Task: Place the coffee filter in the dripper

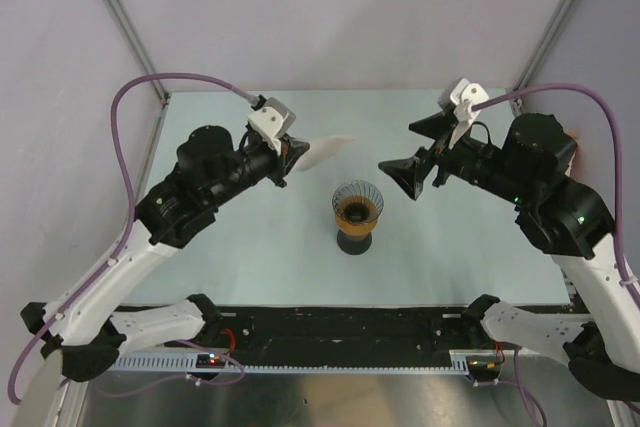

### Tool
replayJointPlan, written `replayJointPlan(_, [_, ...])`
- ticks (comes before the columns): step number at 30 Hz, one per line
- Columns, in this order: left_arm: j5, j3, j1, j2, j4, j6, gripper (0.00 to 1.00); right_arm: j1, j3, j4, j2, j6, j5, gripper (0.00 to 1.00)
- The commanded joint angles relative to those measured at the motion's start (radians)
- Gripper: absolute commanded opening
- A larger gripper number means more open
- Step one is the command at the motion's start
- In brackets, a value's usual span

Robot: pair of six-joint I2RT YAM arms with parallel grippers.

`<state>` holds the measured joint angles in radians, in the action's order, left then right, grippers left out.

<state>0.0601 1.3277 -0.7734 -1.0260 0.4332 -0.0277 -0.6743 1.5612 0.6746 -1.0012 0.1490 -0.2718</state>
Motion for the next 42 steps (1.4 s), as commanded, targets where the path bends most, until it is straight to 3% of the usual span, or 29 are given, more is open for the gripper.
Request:
replayJointPlan(1, [-0.26,0.066,-0.057,-0.033,-0.016,-0.182,0.0,-0.04,0.069,-0.088,-0.054,-0.109,0.137,0.99])
replayJointPlan(6, [-0.332,0.081,-0.114,-0.056,-0.036,-0.242,0.0,-0.131,0.108,-0.117,-0.122,-0.07,0.301,0.99])
replayJointPlan(12, [-0.36,0.087,-0.142,-0.067,-0.046,-0.278,0.0,-0.226,0.115,-0.176,-0.168,-0.038,0.367,0.99])
replayJointPlan(22, [-0.365,0.085,-0.192,-0.058,-0.065,-0.33,0.0,-0.273,0.107,-0.164,-0.245,-0.027,0.533,0.97])
replayJointPlan(27, [-0.366,0.086,-0.196,-0.051,-0.075,-0.325,0.0,-0.264,0.095,-0.138,-0.253,-0.057,0.535,0.96])
replayJointPlan(32, [-0.372,0.082,-0.195,-0.046,-0.08,-0.298,0.0,-0.259,0.069,-0.147,-0.24,-0.058,0.529,0.9])
replayJointPlan(38, [-0.343,0.075,-0.195,-0.039,-0.084,-0.273,0.0,-0.237,0.055,-0.158,-0.235,-0.079,0.509,0.69])
replayJointPlan(42, [-0.323,0.07,-0.196,-0.036,-0.089,-0.265,0.0,-0.229,0.055,-0.164,-0.236,-0.109,0.474,0.66])
